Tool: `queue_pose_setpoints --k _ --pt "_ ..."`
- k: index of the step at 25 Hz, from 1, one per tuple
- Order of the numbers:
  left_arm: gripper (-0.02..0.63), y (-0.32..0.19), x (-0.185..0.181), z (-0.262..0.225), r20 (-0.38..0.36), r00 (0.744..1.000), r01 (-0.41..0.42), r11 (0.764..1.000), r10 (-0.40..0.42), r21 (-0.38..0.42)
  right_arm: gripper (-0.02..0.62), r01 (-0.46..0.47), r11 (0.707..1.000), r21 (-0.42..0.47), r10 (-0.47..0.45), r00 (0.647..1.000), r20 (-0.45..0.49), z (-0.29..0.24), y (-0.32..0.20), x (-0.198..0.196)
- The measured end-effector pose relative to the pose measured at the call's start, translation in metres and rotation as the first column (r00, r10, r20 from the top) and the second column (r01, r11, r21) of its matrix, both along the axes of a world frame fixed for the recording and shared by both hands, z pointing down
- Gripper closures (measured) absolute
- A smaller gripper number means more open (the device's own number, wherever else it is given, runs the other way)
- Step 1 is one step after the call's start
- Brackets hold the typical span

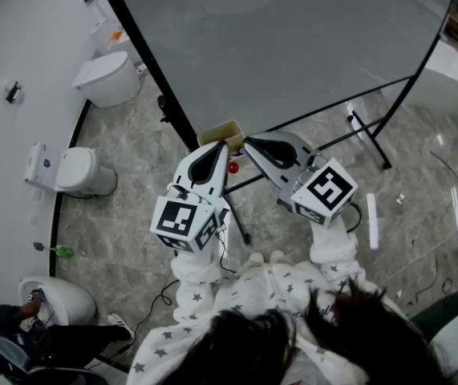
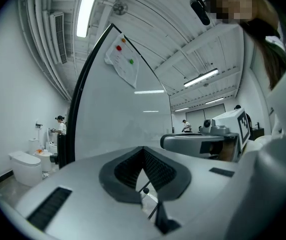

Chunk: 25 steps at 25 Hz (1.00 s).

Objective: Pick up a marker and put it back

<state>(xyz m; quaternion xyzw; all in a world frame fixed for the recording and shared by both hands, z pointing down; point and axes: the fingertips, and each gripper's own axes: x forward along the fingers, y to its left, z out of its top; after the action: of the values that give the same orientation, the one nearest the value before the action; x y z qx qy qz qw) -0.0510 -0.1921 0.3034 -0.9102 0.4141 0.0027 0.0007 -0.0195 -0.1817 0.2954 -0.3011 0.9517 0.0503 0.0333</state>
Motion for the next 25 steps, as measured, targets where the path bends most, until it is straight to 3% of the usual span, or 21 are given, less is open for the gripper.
queue_pose_setpoints --k 10,25 --pt "0.604 0.022 0.007 -0.008 -0.002 1.0 -0.031 0.999 0.031 0.01 0.589 0.023 0.999 -0.041 -0.021 0.999 0.045 -0.001 0.015 0.001" --pt "0.604 0.029 0.012 -0.007 0.005 0.999 -0.045 0.999 0.045 0.028 0.589 0.023 0.999 -0.043 -0.022 0.999 0.028 0.004 0.02 0.002"
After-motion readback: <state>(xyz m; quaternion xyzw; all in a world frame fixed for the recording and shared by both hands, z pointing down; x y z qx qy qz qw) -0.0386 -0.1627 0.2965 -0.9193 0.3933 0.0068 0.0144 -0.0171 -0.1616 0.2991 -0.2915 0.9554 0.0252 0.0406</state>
